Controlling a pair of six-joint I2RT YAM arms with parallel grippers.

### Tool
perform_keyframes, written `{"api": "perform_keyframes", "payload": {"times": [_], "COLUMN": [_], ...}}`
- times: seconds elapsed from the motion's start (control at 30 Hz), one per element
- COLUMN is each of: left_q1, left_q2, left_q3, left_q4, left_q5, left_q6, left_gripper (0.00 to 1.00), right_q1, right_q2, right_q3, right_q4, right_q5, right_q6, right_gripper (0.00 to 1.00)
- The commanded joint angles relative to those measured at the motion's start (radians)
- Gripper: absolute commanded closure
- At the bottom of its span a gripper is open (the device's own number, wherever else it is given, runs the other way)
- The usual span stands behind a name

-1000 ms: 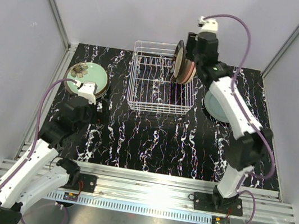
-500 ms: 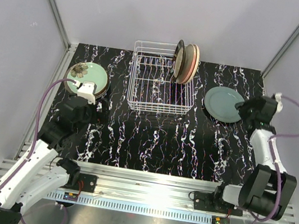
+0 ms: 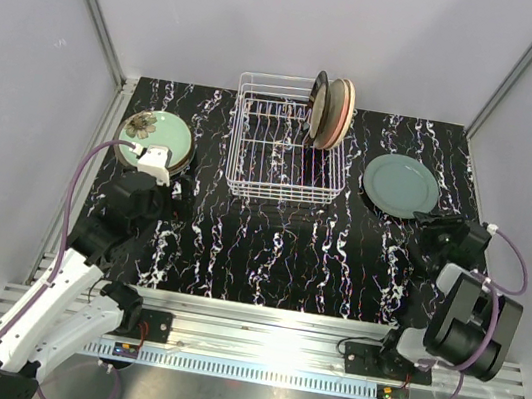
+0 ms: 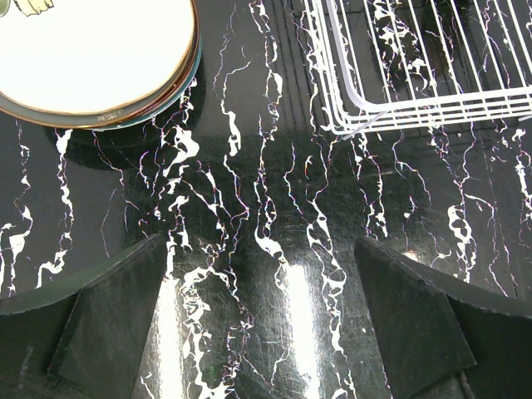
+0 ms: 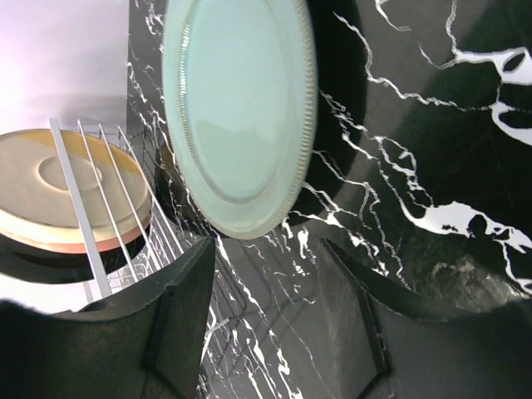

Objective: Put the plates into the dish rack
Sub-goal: Grab a plate with the right arm

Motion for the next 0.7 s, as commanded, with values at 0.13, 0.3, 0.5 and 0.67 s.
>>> {"api": "perform_keyframes", "payload": {"times": [0.13,0.3,0.5,0.67], "left_q1": [0.0,0.0,0.001,0.006], "left_q2": [0.0,0.004,0.01,0.018], "left_q3": [0.045,0.044,0.048,0.048], "left_q4": [0.028,0.027,0.025,0.027], "left_q5": [-0.012,-0.009,-0.019,-0.021], "left_q6": [0.011,0.011,0.015,0.016], "left_gripper": [0.01,0.01,0.01,0.01], "right_q1": [-0.008,-0.008,-0.008,-0.006], "right_q2": [0.156,0.287,0.403,0.465], "right_q3": [-0.028,0.006,0.062,0.11], "right_q4": [0.306,0.379,0.398,0.418], "right_q5": [-0.058,-0.066,-0.078,-0.084], "right_q6": [0.093,0.088,0.093,0.101], "right_gripper": [0.41,0.42,0.42,0.41]}}
